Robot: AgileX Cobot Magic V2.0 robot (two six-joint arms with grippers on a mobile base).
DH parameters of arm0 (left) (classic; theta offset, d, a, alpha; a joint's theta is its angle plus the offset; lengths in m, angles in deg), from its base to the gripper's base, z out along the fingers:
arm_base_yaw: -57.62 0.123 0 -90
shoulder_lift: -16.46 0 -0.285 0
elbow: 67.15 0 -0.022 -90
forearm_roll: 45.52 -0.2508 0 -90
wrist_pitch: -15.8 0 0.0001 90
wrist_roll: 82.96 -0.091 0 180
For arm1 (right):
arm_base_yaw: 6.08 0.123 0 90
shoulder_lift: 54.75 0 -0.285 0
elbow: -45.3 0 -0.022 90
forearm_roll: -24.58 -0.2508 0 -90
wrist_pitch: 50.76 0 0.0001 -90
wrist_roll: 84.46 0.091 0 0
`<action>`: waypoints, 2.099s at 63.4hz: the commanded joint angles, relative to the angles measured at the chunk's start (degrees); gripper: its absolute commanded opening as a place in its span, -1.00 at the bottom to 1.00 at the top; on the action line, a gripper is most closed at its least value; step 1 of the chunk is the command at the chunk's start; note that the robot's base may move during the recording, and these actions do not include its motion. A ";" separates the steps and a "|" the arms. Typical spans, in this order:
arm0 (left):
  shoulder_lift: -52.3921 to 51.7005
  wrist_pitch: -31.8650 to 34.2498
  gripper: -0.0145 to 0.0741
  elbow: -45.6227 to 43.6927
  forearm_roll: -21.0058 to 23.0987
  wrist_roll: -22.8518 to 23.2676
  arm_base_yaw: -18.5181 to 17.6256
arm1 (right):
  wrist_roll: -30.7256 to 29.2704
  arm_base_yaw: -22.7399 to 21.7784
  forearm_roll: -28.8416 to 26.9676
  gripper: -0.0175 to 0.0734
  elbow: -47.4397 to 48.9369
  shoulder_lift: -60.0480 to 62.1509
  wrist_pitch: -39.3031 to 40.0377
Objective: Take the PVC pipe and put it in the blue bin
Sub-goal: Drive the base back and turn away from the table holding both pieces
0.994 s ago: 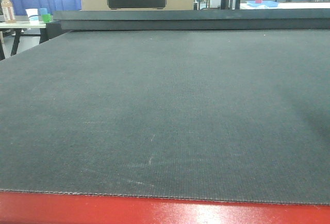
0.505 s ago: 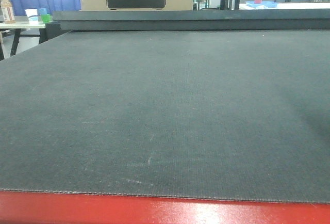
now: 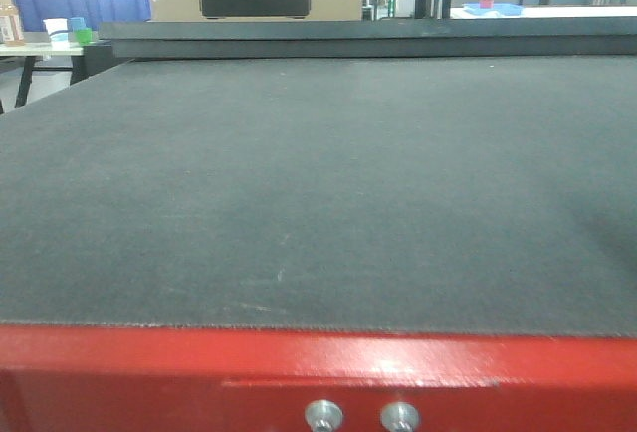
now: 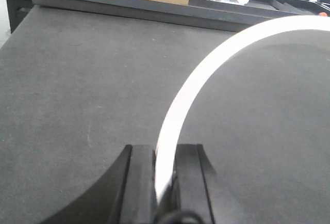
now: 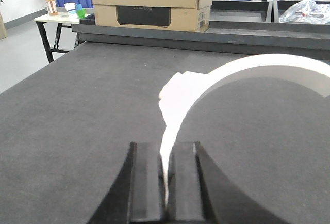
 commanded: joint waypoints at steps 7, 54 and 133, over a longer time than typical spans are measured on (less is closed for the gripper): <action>-0.35 1.16 -0.92 -0.17 0.40 0.45 0.24 | -0.54 -0.02 0.27 -0.99 0.09 0.35 1.59; -0.35 1.16 -0.92 -0.17 0.40 0.45 0.24 | -0.54 -0.02 0.27 -0.99 0.09 0.35 1.59; -0.35 1.27 -0.92 -0.17 0.40 0.45 0.24 | -0.54 -0.02 0.27 -0.99 0.09 0.35 1.59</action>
